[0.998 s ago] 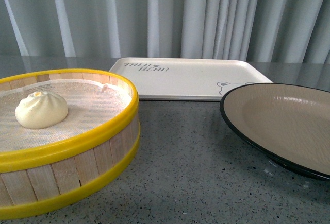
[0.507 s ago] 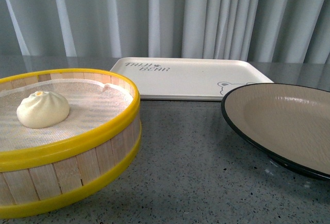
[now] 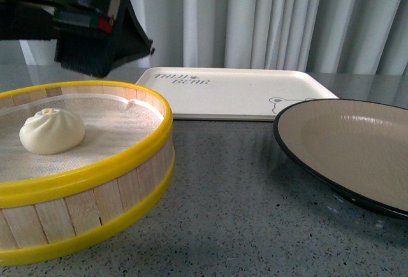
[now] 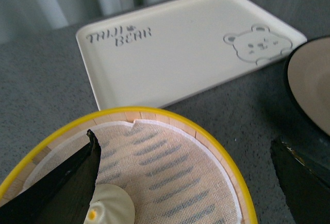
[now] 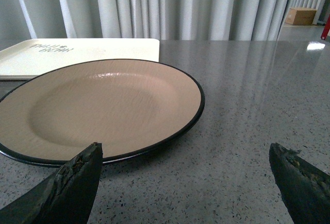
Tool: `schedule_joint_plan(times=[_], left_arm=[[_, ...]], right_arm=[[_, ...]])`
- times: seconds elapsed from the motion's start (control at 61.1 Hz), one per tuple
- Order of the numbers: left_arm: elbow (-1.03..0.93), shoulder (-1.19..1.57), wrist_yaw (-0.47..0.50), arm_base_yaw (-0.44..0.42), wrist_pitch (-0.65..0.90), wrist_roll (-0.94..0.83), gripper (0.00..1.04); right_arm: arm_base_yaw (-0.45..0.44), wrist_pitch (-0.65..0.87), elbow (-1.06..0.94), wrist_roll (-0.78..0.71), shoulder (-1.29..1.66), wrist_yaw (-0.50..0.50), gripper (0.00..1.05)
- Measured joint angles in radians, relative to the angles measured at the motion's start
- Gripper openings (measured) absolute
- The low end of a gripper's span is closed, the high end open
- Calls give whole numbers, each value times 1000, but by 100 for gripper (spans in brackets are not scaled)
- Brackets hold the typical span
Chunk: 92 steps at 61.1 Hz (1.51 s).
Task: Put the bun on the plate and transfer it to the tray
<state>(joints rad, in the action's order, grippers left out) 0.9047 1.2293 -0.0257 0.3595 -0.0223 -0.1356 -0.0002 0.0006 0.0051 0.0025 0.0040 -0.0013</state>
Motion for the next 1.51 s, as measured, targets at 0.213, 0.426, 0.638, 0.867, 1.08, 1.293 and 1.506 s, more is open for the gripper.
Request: schedule_joint_plan(times=[0.213, 0.426, 0.638, 0.867, 1.08, 1.293, 1.506], left_arm=[[93, 84, 8, -37, -126, -21, 98], [176, 124, 35, -101, -249, -32, 98], [196, 148, 53, -133, -332, -48, 98], [195, 161, 76, -124, -334, -94, 98], [179, 184, 98, -112, -321, -119, 98], [145, 196, 119, -109, -291, -145, 98], [125, 199, 139, -115, -275, -163, 82]], right_arm=[[0, 0, 0, 0, 0, 0, 96], [0, 0, 0, 0, 0, 0, 96], [0, 0, 0, 0, 0, 0, 96], [0, 0, 0, 0, 0, 0, 96], [0, 0, 0, 0, 0, 0, 96], [0, 0, 0, 0, 0, 0, 96], [0, 0, 0, 0, 0, 0, 96]])
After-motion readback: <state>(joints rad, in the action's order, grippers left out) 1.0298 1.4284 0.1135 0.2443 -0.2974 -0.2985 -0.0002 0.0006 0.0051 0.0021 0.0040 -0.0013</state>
